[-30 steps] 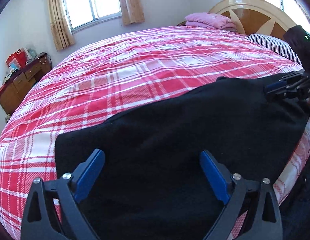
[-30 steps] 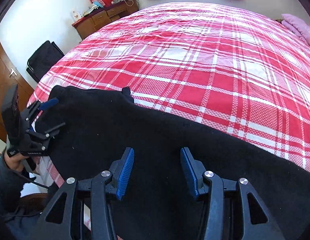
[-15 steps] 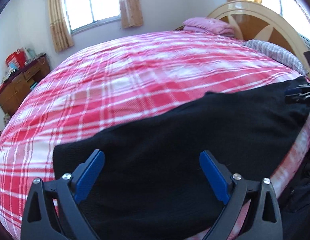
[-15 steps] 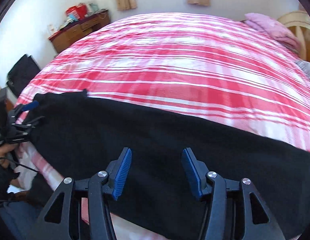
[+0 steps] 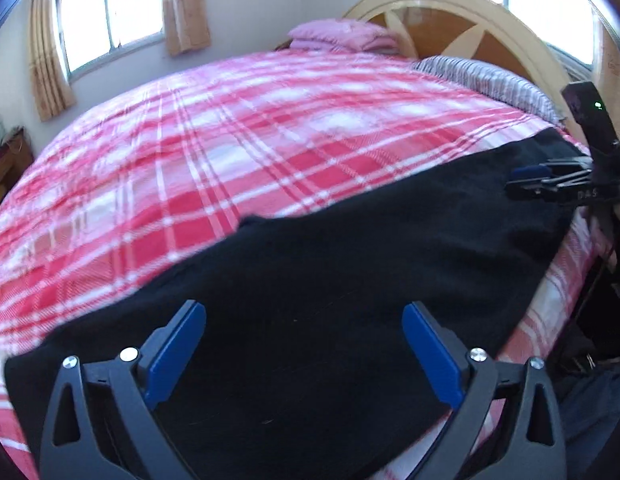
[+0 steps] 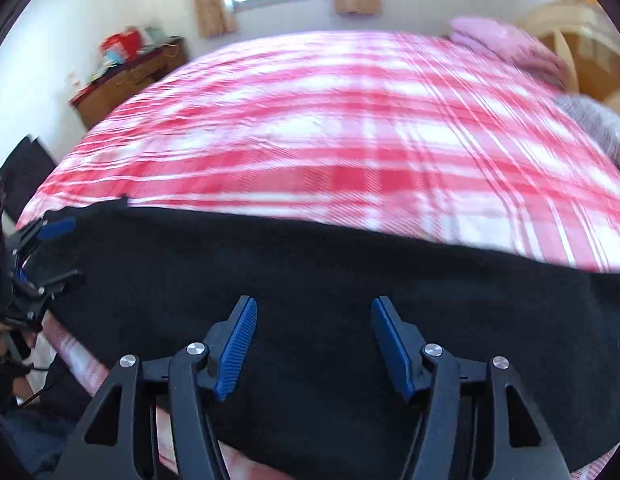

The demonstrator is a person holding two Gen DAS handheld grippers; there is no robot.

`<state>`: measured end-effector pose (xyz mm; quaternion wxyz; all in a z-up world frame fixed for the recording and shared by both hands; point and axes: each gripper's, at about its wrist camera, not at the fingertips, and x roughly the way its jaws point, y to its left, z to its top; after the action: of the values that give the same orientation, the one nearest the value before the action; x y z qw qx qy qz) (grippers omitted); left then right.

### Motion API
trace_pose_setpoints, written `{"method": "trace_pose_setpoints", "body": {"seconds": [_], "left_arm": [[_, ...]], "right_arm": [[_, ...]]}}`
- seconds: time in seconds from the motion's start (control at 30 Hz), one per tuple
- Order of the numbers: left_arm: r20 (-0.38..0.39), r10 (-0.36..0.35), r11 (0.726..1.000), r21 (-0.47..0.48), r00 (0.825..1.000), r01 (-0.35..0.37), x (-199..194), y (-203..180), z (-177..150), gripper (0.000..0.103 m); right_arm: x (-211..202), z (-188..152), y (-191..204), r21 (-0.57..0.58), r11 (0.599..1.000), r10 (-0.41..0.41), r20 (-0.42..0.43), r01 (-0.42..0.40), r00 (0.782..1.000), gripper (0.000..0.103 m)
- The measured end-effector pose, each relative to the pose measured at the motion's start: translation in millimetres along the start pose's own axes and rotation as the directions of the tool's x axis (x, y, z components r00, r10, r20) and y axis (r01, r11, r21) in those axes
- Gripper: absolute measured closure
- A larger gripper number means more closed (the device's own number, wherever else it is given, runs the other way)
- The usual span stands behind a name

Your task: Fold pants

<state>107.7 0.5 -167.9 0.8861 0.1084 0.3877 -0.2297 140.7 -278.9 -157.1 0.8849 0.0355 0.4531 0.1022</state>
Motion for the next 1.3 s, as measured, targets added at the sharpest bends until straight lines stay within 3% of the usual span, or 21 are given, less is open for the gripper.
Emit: {"method": "trace_pose_setpoints", "body": {"seconds": [0.07, 0.17, 0.27, 0.37, 0.43, 0.6, 0.7, 0.77, 0.9, 1.0, 1.13, 1.23, 1.3], "left_arm": [[-0.02, -0.007, 1.0, -0.003, 1.0, 0.006, 8.0, -5.0, -5.5, 0.002], [-0.016, 0.01, 1.0, 0.03, 1.0, -0.009, 5.6, -8.2, -10.3, 0.002], [-0.005, 0.024, 1.0, -0.013, 1.0, -0.024, -1.1, 5.9, -10.8, 0.002], [0.013, 0.044, 0.997, -0.069, 0.999, -0.043, -7.8, 25.0, -9.2, 0.002], [0.034, 0.096, 0.992, -0.083, 0.995, -0.093, -16.3, 38.8, -7.0, 0.002], [0.057, 0.221, 0.972, -0.1, 0.974, -0.214, -30.8, 71.1, -3.8, 0.002], [0.043, 0.268, 0.954, -0.153, 0.963, -0.259, -39.3, 96.4, -10.2, 0.002], [0.027, 0.3, 0.938, -0.194, 0.954, -0.289, -43.8, 113.7, -16.0, 0.002], [0.024, 0.363, 0.902, -0.26, 0.931, -0.345, -55.2, 141.4, -25.2, 0.002], [-0.013, 0.403, 0.871, -0.301, 0.915, -0.388, -54.3, 162.0, -35.0, 0.002], [-0.042, 0.356, 0.847, -0.407, 0.934, -0.341, -49.0, 187.4, -49.3, 0.002], [-0.046, 0.254, 0.839, -0.487, 0.966, -0.243, -41.6, 197.7, -58.1, 0.002], [-0.044, 0.253, 0.841, -0.484, 0.966, -0.242, -40.6, 194.5, -59.8, 0.002]], "right_arm": [[-8.5, -0.1, -6.6, 0.016, 0.999, 0.051, 0.023, -0.051, 0.998, 0.041], [-33.5, 3.2, -11.7, 0.021, 0.998, 0.061, 0.068, -0.062, 0.996, 0.041], [-71.0, 3.8, -37.8, 0.063, 0.998, 0.004, 0.157, -0.014, 0.988, 0.041], [-112.4, -3.2, -91.6, 0.208, 0.978, -0.058, 0.227, 0.01, 0.972, 0.041], [-140.9, -16.2, -135.5, 0.336, 0.942, -0.116, 0.261, 0.023, 0.958, 0.041], [-193.9, -59.1, -233.3, 0.616, 0.786, -0.267, 0.255, 0.057, 0.929, 0.041], [-199.6, -77.8, -273.0, 0.686, 0.728, -0.193, 0.215, -0.007, 0.957, 0.041], [-201.4, -87.7, -286.3, 0.706, 0.708, -0.198, 0.206, -0.006, 0.958, 0.041], [-192.4, -99.5, -296.3, 0.707, 0.707, -0.184, 0.177, 0.005, 0.967, 0.041], [-190.8, -106.8, -295.6, 0.689, 0.724, -0.165, 0.221, -0.035, 0.961, 0.041], [-191.6, -109.4, -294.8, 0.68, 0.719, -0.085, 0.288, -0.141, 0.954, 0.052], [-188.5, -107.8, -292.7, 0.683, 0.728, -0.143, 0.248, -0.068, 0.958, 0.052], [-188.1, -108.9, -294.4, 0.683, 0.728, -0.17, 0.266, -0.061, 0.949, 0.054]]}}
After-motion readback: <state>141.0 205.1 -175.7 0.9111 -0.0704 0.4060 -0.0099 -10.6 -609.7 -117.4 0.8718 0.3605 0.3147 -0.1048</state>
